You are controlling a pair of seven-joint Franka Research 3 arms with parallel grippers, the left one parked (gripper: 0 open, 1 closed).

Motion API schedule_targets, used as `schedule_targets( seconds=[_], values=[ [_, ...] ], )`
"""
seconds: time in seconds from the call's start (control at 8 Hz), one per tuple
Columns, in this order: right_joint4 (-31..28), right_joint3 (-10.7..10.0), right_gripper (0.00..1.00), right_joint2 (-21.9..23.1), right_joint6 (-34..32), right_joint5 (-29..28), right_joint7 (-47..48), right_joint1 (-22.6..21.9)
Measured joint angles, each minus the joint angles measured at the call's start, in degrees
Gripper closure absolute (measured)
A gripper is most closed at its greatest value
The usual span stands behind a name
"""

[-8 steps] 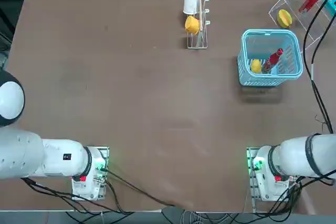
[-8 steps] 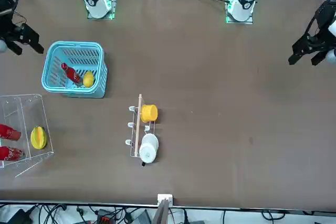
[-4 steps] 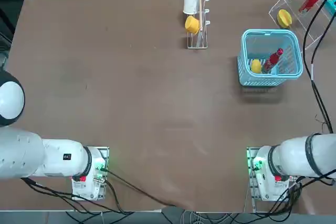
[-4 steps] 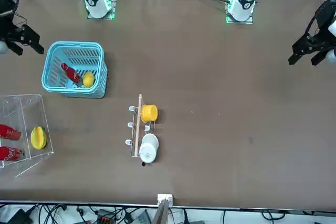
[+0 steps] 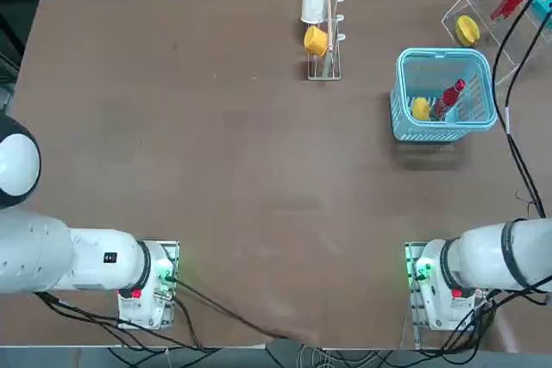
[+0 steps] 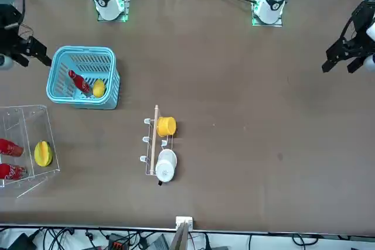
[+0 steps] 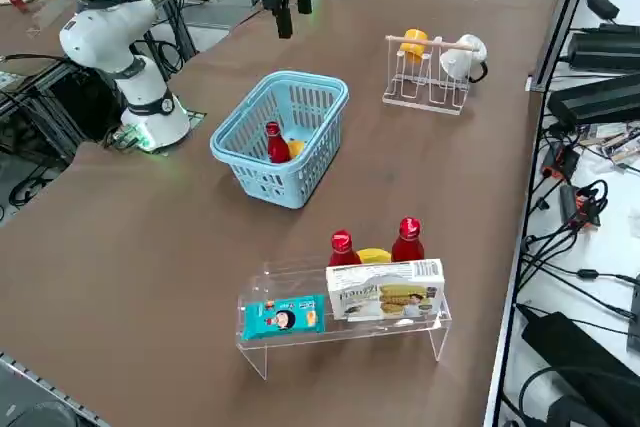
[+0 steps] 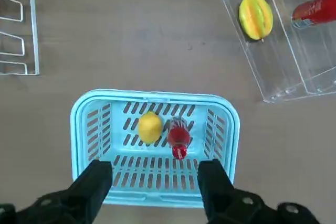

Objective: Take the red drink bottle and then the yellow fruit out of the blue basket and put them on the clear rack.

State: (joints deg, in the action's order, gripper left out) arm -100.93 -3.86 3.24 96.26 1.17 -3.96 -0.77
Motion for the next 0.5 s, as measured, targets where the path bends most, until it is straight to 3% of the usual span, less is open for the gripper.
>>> schedule_targets(
  seconds=[0.5],
  values=[
    [-9.5, -0.2, 0.0, -0.5, 9.2, 0.3, -0.3, 1.5]
  ],
)
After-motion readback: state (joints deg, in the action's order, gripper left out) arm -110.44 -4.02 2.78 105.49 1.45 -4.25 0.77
